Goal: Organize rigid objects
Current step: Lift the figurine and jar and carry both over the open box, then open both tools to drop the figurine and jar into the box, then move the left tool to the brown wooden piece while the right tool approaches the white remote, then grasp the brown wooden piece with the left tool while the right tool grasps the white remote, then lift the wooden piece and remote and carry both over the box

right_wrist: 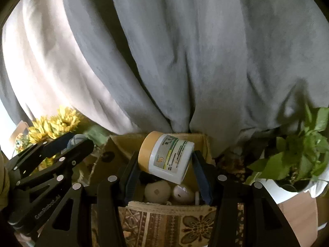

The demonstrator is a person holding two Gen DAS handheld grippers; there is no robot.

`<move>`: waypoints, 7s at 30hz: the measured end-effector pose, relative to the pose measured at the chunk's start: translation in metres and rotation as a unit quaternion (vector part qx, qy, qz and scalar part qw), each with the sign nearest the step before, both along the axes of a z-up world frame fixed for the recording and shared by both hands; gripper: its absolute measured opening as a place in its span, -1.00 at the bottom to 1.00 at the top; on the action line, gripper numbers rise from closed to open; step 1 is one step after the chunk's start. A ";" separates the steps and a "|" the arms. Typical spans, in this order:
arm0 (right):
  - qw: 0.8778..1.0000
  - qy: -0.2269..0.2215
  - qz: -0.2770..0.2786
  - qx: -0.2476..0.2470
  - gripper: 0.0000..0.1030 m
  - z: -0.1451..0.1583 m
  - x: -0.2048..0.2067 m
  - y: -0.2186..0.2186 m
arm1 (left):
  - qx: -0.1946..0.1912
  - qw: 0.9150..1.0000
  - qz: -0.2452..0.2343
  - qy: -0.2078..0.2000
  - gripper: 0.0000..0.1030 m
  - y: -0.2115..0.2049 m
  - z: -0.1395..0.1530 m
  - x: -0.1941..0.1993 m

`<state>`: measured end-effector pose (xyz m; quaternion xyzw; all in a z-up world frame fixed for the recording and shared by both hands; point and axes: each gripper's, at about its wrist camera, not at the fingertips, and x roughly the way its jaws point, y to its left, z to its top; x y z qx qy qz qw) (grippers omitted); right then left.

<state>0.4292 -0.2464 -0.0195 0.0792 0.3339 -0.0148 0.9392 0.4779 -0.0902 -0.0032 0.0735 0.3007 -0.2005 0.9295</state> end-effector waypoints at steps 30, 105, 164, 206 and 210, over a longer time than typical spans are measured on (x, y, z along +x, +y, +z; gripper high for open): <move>0.996 0.090 -0.009 -0.011 0.11 -0.046 0.040 -0.004 | 0.042 0.994 -0.016 0.099 0.06 -0.004 -0.055 0.030; 0.889 0.048 -0.451 0.054 0.40 -0.162 -0.167 0.097 | 0.142 0.919 -0.367 0.000 -0.05 0.078 -0.188 -0.089; 0.912 0.141 -0.385 0.028 -0.21 -0.200 -0.124 0.036 | 0.026 0.935 -0.335 0.111 -0.54 0.034 -0.192 -0.068; 0.968 0.037 -0.247 -0.032 -0.23 -0.112 -0.147 0.086 | -0.040 0.964 -0.245 0.092 -0.54 0.066 -0.118 -0.091; 0.973 0.016 -0.229 -0.029 -0.23 -0.094 -0.151 0.088 | -0.047 0.969 -0.227 0.084 -0.54 0.071 -0.101 -0.097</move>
